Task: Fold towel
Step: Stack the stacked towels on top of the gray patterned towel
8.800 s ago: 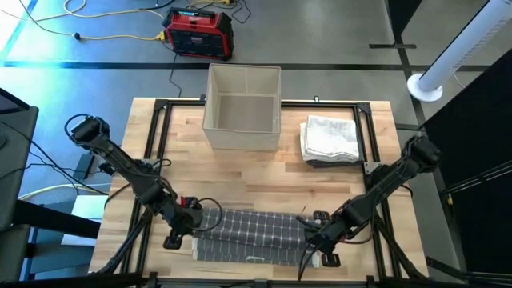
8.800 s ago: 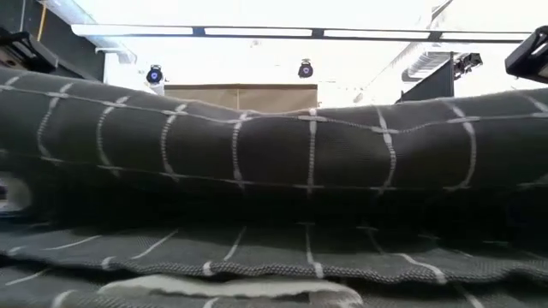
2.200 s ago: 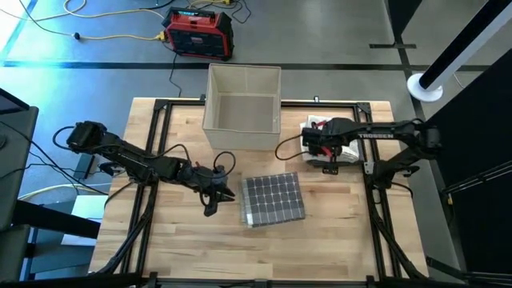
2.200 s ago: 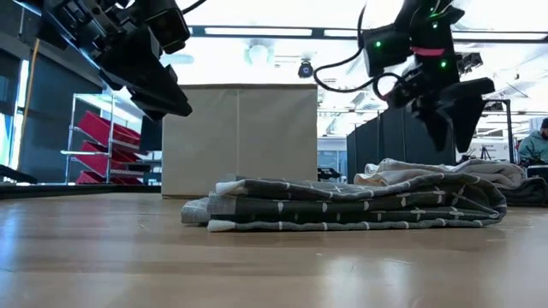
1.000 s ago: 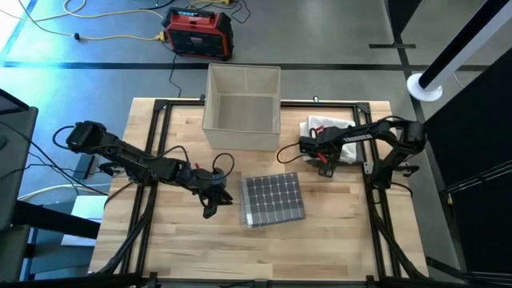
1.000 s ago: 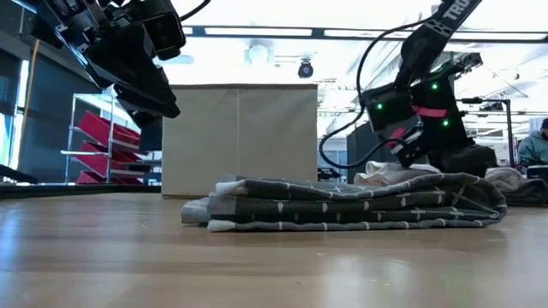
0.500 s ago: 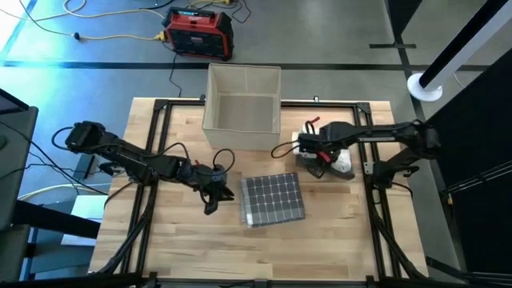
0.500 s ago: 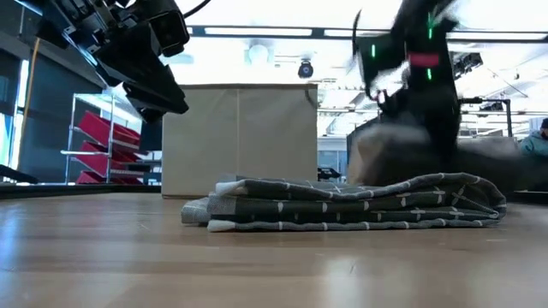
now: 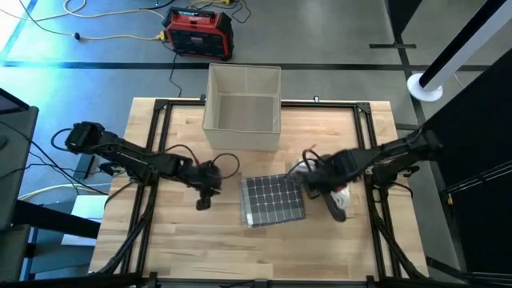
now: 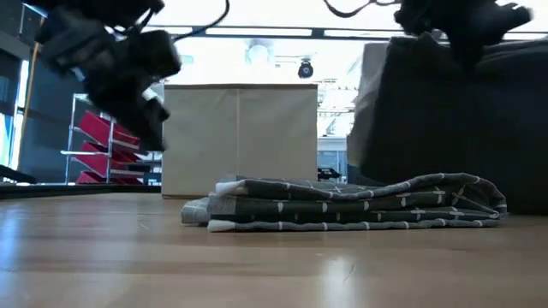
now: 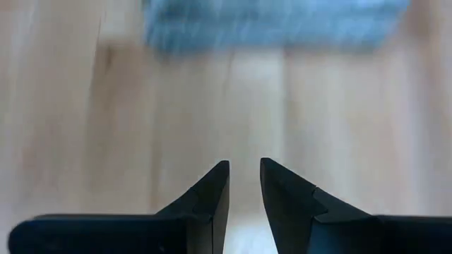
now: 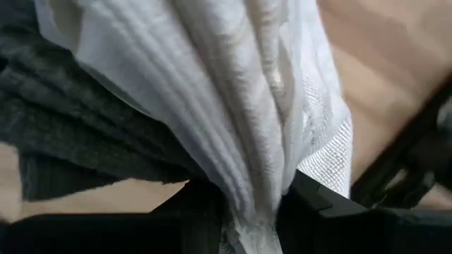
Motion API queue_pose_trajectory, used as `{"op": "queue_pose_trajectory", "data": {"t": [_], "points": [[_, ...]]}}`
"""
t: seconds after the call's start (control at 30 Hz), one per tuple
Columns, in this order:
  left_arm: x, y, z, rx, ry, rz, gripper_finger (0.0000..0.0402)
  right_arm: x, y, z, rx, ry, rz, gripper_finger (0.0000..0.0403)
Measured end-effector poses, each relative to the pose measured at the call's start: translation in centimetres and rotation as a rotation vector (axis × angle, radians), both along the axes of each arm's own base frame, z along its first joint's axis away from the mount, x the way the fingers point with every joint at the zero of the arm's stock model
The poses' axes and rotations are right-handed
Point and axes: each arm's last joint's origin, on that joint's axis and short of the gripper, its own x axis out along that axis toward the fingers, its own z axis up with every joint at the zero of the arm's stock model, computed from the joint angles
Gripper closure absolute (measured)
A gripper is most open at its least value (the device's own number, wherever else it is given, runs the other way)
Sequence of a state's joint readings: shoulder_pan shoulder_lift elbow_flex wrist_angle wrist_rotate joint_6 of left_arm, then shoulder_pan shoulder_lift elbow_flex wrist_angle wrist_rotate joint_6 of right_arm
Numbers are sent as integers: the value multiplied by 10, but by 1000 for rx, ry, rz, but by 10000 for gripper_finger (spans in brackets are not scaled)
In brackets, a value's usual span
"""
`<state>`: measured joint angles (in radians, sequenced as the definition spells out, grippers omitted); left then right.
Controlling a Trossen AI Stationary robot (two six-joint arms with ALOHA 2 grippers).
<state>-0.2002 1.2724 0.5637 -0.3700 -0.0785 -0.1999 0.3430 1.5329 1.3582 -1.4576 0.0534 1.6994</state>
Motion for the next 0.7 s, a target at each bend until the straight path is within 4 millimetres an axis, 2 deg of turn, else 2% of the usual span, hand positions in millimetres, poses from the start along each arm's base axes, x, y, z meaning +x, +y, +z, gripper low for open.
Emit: {"op": "queue_pose_trajectory", "data": {"t": [0.1,0.17,0.3,0.4,0.47,0.57,0.7], "points": [[-7,2,-9,50,20,28,328,4,12,-10,-73,0,-171,322],[-6,1,-15,28,-25,67,328,11,18,-20,-79,-1,-253,322],[-8,-6,-25,3,-112,55,328,45,29,-45,20,-113,-320,322],[-7,-9,-33,38,-204,55,328,70,29,-54,82,-251,-340,322],[-3,-10,-39,45,-258,60,328,84,26,-57,104,-334,-329,322],[4,-12,-46,25,-331,64,328,94,19,-55,127,-403,-331,322],[13,-15,-60,19,-355,40,328,99,11,-41,123,-413,-313,322]]}}
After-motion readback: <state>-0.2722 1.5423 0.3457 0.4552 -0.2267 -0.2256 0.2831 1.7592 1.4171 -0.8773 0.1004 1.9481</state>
